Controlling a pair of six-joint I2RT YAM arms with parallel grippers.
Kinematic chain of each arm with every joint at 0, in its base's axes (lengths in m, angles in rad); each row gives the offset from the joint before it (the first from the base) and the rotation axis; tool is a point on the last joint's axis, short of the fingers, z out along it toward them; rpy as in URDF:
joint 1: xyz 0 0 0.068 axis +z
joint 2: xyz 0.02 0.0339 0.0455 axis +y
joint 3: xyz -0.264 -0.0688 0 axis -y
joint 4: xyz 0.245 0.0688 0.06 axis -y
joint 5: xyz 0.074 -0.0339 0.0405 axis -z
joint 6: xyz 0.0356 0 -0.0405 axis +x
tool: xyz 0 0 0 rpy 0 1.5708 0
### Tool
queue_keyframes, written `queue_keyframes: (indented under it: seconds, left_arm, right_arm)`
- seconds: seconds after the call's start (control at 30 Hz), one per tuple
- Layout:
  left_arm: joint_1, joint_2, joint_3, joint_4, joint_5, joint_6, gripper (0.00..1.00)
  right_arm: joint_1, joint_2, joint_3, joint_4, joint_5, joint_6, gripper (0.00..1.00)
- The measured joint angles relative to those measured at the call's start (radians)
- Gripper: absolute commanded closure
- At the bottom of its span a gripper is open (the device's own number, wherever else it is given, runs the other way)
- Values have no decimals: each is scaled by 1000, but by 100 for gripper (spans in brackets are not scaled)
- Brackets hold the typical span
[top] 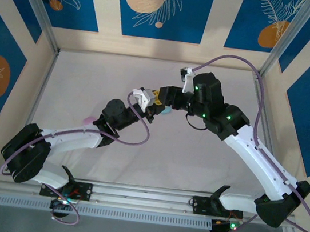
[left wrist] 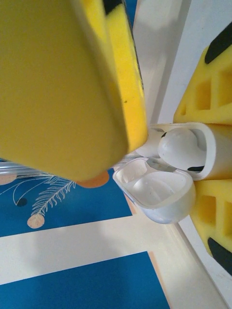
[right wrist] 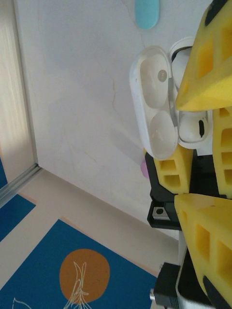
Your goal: Insert wireless bluetooth earbuds into charging case
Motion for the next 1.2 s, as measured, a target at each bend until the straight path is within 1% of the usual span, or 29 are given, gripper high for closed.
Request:
queue_keyframes:
  seconds: [0.13,0.23,0.33,0.4,0.63,0.77,0.93,1.2]
  left_arm:
    - [0,-4,0,-23,13,27,77]
    - [0,-16,0,-65,36,61,78]
    - [0,-34,0,-102,54,92,78]
    - [0,-47,0,-118,62,111,78]
    - [0,-57,0,-147,98,138,78]
    - [0,-57,3,-160,107,138,78]
    - [-4,-57,3,-169,103,138,78]
    - [-5,-57,3,-165,73,134,77]
  right_arm:
    - [-29,-16,14,-3,-23,-13,49]
    - [-103,1,79,-60,-58,-13,49]
    - [-180,47,164,-124,-90,-14,49]
    - [-214,87,205,-169,-107,-21,48]
    - [-229,262,311,-330,-184,-70,48]
    - [-229,309,316,-382,-225,-99,48]
    - [-239,299,311,-399,-256,-135,50]
    - [-269,179,214,-408,-322,-163,50]
